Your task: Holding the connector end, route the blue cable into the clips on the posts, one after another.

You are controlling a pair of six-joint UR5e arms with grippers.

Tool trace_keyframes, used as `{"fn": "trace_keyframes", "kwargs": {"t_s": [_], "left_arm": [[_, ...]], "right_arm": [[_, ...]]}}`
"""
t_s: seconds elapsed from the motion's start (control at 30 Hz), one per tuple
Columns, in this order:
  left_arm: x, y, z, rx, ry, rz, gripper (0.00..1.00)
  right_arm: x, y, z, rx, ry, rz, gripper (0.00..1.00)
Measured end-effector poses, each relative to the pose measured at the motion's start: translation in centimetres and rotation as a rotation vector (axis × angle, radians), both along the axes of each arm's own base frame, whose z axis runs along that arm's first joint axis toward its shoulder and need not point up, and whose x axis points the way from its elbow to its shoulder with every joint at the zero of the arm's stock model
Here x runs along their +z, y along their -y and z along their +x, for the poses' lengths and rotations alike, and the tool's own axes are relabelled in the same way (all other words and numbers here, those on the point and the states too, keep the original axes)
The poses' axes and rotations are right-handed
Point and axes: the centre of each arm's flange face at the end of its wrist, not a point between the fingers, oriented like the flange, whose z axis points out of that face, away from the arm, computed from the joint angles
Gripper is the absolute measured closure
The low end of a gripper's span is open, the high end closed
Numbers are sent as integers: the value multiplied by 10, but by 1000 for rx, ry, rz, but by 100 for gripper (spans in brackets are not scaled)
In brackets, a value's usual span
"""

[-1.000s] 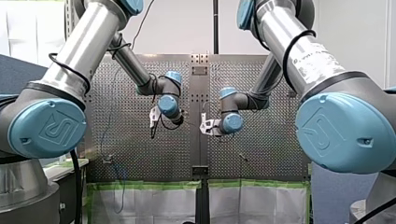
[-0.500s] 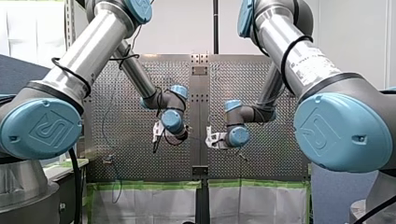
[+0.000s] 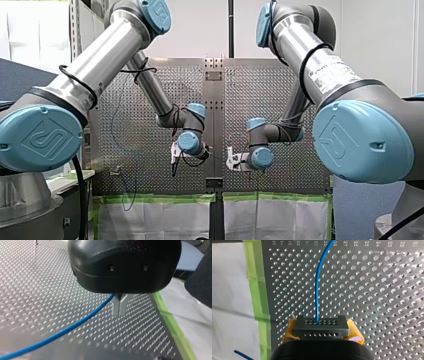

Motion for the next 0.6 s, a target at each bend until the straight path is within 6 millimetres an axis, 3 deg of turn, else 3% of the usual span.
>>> {"fn": "trace_keyframes", "kwargs": {"t_s": [0.27, 0.6], "left_arm": [[-26, 30, -26, -33, 18, -43, 100], [-73, 39, -42, -60, 4, -32, 100]], "right_arm": [[-17, -14, -23, -22, -2, -1, 100], [-34, -30, -52, -57, 24, 13, 100]]}}
